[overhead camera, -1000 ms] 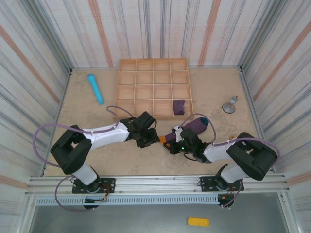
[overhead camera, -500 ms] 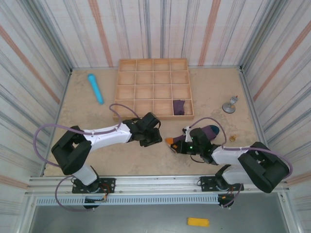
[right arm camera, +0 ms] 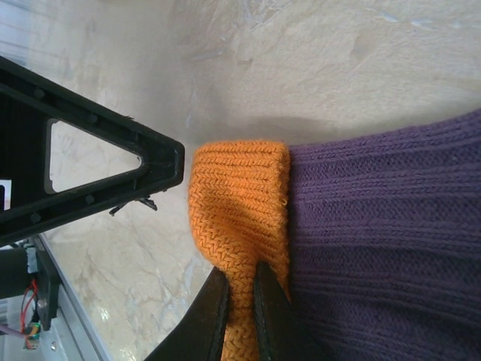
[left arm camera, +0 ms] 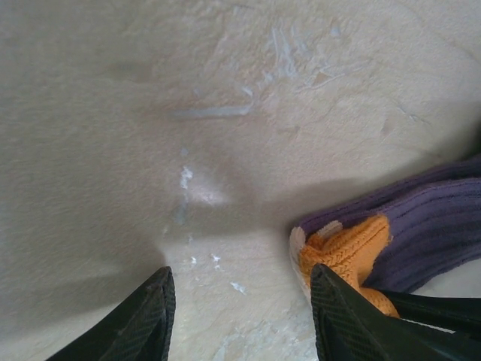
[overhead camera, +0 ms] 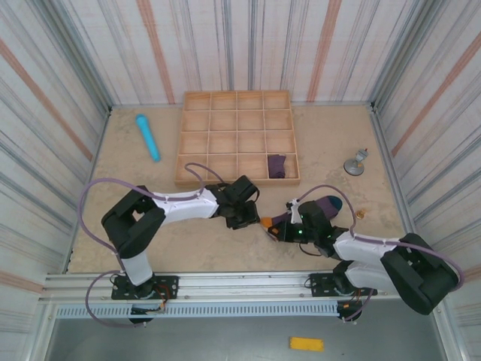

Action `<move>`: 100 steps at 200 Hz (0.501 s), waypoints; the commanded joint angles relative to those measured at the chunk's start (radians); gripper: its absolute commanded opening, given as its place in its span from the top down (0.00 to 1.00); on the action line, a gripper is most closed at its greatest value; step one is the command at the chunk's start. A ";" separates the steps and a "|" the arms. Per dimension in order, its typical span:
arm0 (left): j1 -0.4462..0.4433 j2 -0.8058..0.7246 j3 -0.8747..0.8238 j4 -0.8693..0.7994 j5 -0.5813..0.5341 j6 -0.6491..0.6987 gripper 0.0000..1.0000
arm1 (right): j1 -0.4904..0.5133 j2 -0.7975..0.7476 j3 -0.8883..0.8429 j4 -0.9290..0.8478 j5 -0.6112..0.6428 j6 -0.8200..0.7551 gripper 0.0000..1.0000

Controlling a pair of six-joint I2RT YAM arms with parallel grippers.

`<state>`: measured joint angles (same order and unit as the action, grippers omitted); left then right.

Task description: Roll the socks

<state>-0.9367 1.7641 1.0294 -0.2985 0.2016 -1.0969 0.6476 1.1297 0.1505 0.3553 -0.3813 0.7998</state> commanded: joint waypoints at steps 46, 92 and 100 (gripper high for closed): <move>-0.031 0.056 0.057 0.069 0.036 -0.097 0.46 | -0.002 -0.052 -0.038 -0.138 0.072 -0.030 1.00; -0.048 0.114 0.116 0.060 0.059 -0.120 0.48 | -0.003 -0.076 -0.042 -0.144 0.080 -0.031 1.00; -0.049 0.120 0.116 0.058 0.059 -0.132 0.49 | -0.002 -0.081 -0.042 -0.148 0.083 -0.033 1.00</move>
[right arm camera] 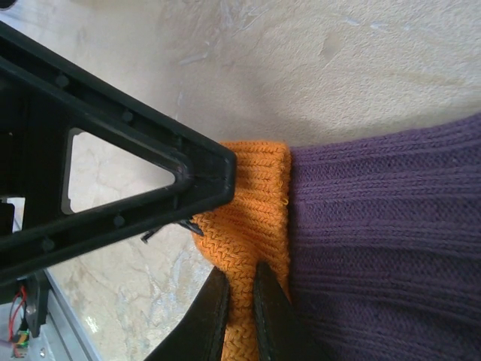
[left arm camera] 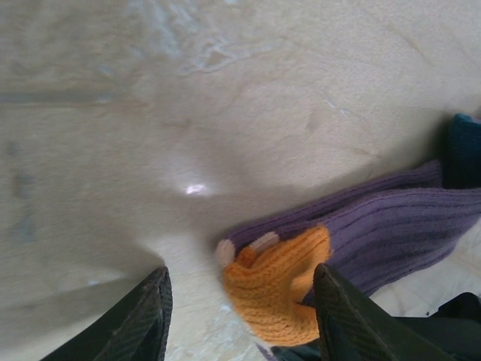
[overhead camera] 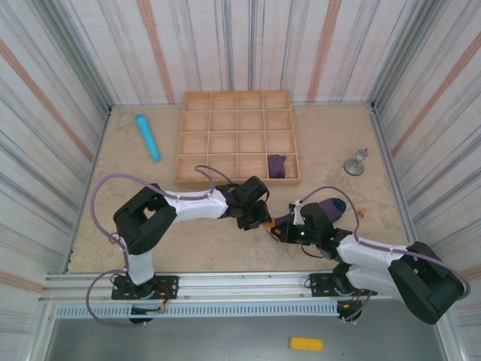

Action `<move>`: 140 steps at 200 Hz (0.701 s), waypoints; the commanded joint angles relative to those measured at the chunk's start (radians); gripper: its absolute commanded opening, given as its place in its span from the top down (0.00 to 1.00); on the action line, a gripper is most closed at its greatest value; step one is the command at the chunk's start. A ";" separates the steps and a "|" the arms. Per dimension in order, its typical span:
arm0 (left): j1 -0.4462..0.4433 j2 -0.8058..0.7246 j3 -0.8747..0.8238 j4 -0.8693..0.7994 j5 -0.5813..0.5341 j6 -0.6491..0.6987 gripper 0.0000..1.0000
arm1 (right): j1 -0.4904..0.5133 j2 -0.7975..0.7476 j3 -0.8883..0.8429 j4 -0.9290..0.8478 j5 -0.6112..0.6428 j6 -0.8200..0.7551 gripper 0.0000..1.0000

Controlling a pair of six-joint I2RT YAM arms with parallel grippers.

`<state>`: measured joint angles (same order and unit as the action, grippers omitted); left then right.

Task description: Roll the socks

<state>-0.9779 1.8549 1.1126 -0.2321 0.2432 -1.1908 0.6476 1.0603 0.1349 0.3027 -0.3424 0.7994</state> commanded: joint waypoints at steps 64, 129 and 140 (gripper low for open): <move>-0.019 0.077 0.064 -0.022 0.048 -0.074 0.60 | -0.002 -0.014 -0.019 -0.096 0.069 -0.039 1.00; 0.006 0.087 0.029 0.002 0.068 -0.132 0.92 | 0.040 0.004 0.047 -0.133 0.080 -0.102 1.00; 0.019 0.077 0.018 0.002 0.065 -0.132 1.00 | 0.042 0.008 0.062 -0.139 0.075 -0.120 1.00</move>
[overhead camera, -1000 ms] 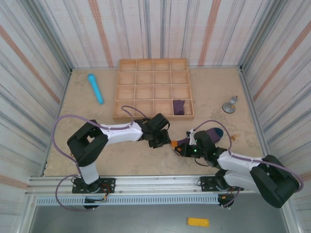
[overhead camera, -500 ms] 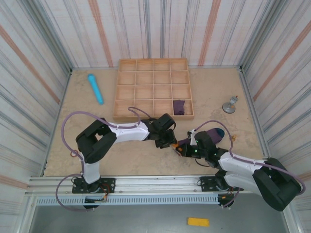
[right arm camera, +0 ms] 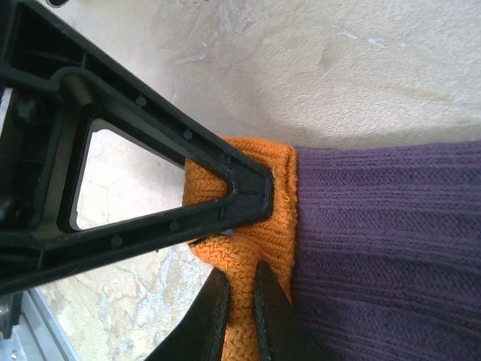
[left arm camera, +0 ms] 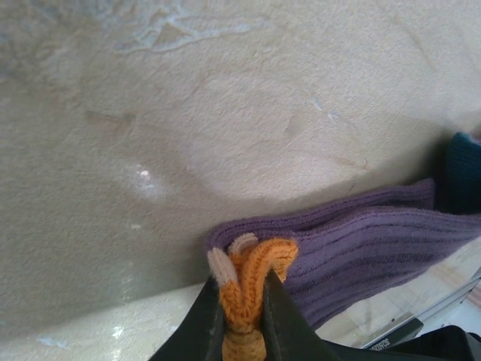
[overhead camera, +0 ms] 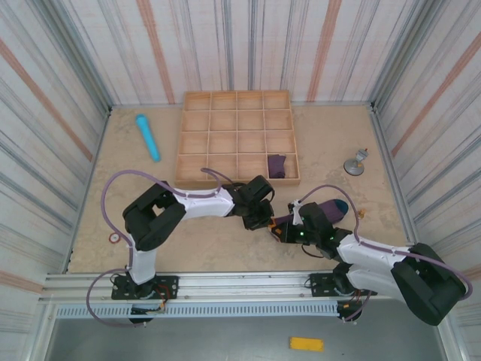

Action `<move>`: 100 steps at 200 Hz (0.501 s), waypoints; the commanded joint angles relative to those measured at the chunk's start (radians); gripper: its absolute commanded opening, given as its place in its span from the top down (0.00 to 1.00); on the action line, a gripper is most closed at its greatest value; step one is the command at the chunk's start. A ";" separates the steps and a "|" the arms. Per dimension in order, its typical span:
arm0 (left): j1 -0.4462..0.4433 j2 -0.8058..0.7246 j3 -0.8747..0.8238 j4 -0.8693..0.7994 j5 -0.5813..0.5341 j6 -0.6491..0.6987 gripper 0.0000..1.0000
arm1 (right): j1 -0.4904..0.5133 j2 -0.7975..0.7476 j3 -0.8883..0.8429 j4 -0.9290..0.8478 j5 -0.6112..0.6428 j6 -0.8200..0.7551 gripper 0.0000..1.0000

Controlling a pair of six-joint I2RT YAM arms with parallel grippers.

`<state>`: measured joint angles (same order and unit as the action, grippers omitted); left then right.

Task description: Roll the socks

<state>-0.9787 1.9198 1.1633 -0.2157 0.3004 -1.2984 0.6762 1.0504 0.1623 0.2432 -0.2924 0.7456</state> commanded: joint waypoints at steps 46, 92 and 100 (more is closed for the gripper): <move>0.081 -0.066 -0.109 -0.001 -0.041 -0.027 1.00 | 0.017 0.033 0.134 -0.130 0.001 -0.162 0.77; 0.143 -0.223 -0.228 -0.063 -0.184 -0.037 1.00 | 0.029 0.043 0.220 -0.184 0.000 -0.227 0.43; 0.151 -0.257 -0.253 -0.075 -0.205 -0.047 1.00 | 0.042 0.048 0.233 -0.191 0.011 -0.240 0.36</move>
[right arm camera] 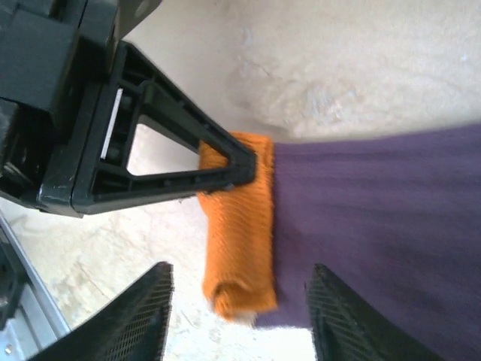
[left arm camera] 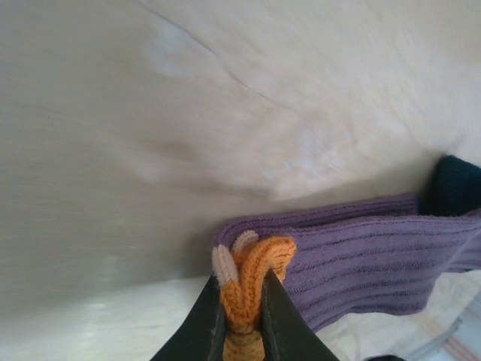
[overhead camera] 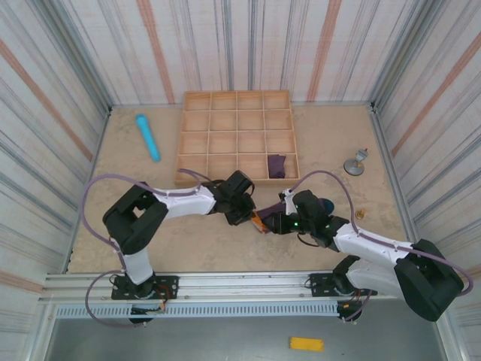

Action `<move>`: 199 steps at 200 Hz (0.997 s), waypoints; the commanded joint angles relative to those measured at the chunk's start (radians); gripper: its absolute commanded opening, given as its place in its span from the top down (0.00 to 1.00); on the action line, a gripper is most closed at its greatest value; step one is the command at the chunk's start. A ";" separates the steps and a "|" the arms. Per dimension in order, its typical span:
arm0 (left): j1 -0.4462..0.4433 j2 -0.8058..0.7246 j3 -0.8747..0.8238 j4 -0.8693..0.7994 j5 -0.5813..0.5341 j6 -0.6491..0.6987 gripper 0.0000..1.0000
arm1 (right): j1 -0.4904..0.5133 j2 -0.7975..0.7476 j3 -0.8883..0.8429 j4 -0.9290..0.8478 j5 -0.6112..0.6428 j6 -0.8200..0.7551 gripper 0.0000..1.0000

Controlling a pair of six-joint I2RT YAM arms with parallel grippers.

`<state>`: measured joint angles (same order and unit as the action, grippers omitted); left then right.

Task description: Roll the socks

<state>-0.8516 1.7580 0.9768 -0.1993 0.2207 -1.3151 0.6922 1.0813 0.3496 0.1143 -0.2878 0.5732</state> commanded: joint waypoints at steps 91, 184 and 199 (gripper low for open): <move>-0.127 -0.415 -0.262 -0.255 -0.375 -0.302 1.00 | 0.310 0.112 0.096 0.002 0.224 -0.300 0.27; -0.185 -0.256 -0.181 -0.188 -0.288 -0.363 1.00 | 0.438 0.077 -0.036 0.197 0.259 -0.348 0.51; -0.187 -0.243 -0.171 -0.183 -0.280 -0.363 1.00 | 0.437 0.077 -0.059 0.232 0.262 -0.333 0.51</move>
<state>-1.0283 1.4910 0.7773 -0.3927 -0.0727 -1.6482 1.1213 1.1759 0.3290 0.2630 -0.0448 0.2268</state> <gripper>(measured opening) 0.123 0.490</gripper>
